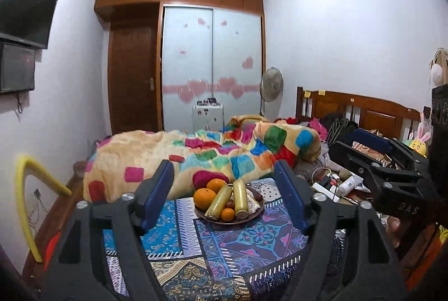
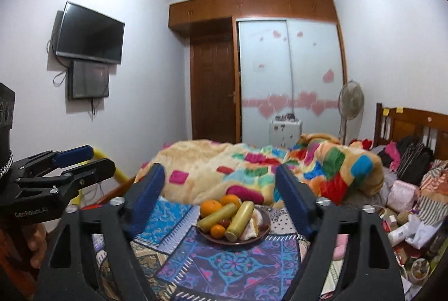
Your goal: Organize fruits
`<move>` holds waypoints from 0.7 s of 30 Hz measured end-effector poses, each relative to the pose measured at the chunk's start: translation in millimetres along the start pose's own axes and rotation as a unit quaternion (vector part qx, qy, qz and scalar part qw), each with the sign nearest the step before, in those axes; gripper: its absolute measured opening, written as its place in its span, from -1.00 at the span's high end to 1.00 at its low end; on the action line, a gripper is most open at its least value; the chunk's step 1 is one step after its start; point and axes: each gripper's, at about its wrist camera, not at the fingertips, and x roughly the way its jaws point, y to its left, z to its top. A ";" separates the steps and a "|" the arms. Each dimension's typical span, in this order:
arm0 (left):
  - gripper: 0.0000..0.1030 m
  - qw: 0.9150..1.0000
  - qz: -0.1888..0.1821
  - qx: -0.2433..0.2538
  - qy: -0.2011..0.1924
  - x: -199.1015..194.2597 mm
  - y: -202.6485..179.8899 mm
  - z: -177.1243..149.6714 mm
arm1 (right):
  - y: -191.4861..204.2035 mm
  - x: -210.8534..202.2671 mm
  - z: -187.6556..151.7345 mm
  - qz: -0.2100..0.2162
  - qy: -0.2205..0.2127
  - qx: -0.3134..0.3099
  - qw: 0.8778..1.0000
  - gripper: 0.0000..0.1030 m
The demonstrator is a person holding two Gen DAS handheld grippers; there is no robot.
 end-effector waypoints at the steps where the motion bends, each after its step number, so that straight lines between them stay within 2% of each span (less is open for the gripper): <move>1: -0.55 1.000 0.002 0.000 -0.003 -3.6 0.6 -1.3 | 2.4 -2.6 0.4 -0.004 -0.004 -0.003 1.000 -0.64; 4: -0.69 1.000 0.011 -0.003 -0.011 -15.2 1.3 -6.4 | 10.4 -12.0 -0.5 -0.019 -0.015 -0.014 1.000 -0.75; 6: -0.78 1.000 0.013 -0.010 -0.014 -19.8 2.7 -11.2 | 11.9 -15.6 -2.5 -0.024 -0.019 -0.012 0.999 -0.94; 9: -0.87 1.000 0.021 -0.010 -0.017 -24.3 2.2 -16.9 | 10.7 -20.9 -7.1 -0.033 -0.020 -0.012 0.999 -1.00; 11: -0.94 1.000 0.026 -0.009 -0.016 -23.9 0.6 -20.4 | 11.5 -22.0 -10.3 -0.040 -0.019 -0.015 0.999 -1.00; 21: -0.99 0.999 0.035 0.000 -0.012 -26.1 -1.7 -28.1 | 8.2 -29.3 -21.3 -0.040 -0.010 -0.009 0.999 -1.00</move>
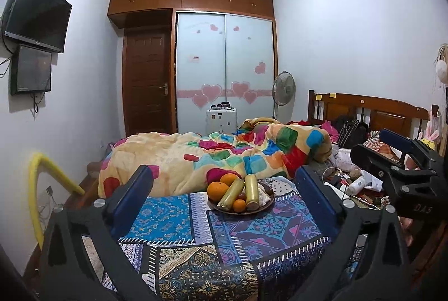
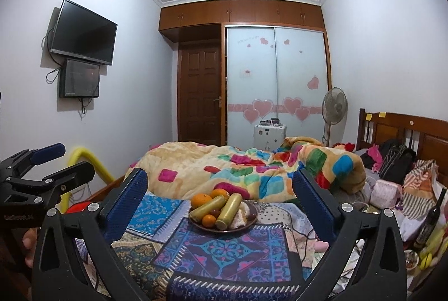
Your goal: Organize fruits
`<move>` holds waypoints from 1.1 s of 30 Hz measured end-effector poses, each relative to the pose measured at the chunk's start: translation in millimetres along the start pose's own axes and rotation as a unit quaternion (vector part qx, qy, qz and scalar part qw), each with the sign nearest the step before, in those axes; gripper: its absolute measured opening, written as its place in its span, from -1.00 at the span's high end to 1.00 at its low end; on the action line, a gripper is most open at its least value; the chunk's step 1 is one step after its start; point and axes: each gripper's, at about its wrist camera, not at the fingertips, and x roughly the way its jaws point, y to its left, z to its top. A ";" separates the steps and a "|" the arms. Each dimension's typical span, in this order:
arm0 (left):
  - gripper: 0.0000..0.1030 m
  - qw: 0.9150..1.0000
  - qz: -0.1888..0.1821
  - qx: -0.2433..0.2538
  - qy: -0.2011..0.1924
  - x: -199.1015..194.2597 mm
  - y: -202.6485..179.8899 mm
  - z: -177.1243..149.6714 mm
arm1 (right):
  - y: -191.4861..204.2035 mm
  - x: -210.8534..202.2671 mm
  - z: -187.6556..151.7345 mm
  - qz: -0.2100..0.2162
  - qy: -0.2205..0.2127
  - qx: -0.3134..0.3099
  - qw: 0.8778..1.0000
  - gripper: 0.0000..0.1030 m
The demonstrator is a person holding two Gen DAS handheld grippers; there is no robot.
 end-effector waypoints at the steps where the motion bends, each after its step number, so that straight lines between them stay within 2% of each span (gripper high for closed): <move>1: -0.99 1.000 0.000 0.000 0.001 0.5 0.2 -0.6 | -0.2 -0.5 -0.8 0.000 0.000 0.000 1.000 -1.00; 33: -0.99 1.000 0.003 -0.013 0.011 7.1 6.1 -5.9 | -1.8 -5.7 -2.7 0.003 0.003 0.002 1.000 -1.00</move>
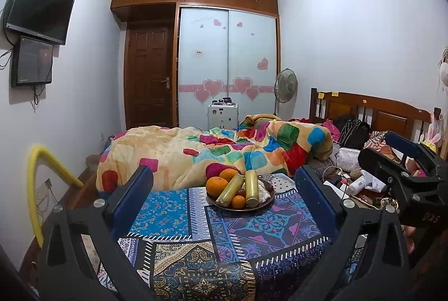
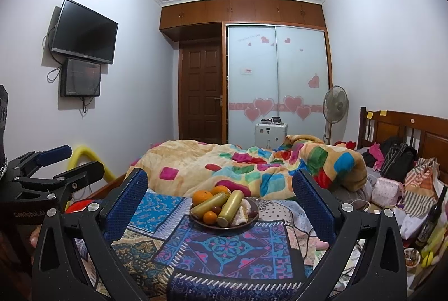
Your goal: Organize fruits
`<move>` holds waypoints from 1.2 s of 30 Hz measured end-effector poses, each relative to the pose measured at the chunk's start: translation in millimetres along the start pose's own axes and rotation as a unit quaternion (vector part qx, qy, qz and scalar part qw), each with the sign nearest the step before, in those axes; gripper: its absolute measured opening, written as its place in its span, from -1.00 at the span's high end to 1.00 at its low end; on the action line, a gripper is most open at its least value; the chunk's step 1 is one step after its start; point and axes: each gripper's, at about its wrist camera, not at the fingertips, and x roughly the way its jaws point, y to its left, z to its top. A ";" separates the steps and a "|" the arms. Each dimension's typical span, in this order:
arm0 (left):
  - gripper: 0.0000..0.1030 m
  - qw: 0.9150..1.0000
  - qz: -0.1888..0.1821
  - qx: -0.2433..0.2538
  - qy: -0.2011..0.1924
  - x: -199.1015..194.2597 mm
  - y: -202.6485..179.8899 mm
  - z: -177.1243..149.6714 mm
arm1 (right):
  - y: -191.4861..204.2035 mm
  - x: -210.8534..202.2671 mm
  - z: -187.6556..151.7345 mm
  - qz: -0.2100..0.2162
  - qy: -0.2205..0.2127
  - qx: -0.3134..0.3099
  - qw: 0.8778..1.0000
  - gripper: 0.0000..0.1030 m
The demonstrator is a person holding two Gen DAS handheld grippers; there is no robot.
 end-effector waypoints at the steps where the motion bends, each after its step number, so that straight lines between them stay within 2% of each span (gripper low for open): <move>1: -0.99 1.000 0.001 0.000 0.001 0.4 0.2 -0.1 | 0.5 -0.1 -0.3 0.000 0.000 0.000 1.000 -1.00; 16: -0.99 1.000 0.007 -0.002 0.007 5.2 -0.1 -1.4 | 2.3 -0.1 2.8 0.000 0.000 0.001 1.000 -1.00; 36: -1.00 1.000 -0.007 -0.005 0.012 9.0 -1.9 -2.0 | -0.2 -0.4 3.4 -0.001 -0.002 0.002 1.000 -1.00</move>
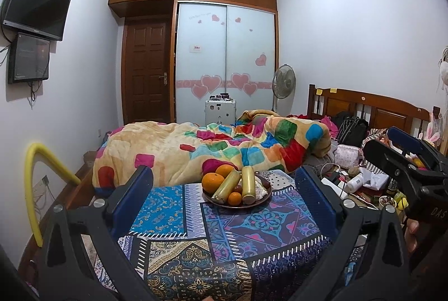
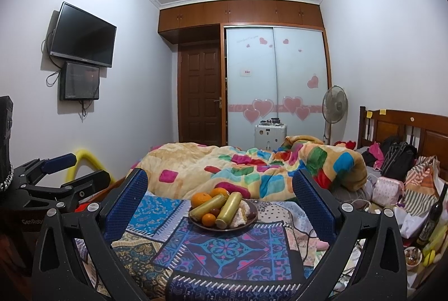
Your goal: Organize fruits
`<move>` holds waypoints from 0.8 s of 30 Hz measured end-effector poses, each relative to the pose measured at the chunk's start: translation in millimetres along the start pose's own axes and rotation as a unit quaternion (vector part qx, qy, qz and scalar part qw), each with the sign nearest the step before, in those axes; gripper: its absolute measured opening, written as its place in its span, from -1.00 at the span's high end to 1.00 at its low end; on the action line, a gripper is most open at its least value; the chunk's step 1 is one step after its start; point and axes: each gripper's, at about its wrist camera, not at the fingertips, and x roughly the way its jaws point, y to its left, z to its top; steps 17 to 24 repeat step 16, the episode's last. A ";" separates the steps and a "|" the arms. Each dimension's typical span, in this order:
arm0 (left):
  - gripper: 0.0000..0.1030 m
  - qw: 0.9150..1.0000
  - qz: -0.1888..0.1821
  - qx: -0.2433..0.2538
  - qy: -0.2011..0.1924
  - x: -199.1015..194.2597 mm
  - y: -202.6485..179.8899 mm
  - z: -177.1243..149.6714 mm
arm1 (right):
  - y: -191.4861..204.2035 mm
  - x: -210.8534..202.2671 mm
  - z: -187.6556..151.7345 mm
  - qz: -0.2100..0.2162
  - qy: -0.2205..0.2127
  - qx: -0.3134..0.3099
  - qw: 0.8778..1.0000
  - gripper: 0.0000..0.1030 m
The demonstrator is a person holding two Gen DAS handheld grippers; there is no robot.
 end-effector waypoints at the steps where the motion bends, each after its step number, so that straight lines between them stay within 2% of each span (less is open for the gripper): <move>1: -1.00 1.000 -0.001 -0.001 0.000 0.1 -0.3 0.1 | 0.1 0.3 0.4 0.000 0.000 -0.001 1.000 -1.00; 24: -1.00 1.000 -0.004 -0.004 0.001 0.6 1.6 -0.8 | 1.6 3.0 0.2 0.004 0.003 -0.002 1.000 -1.00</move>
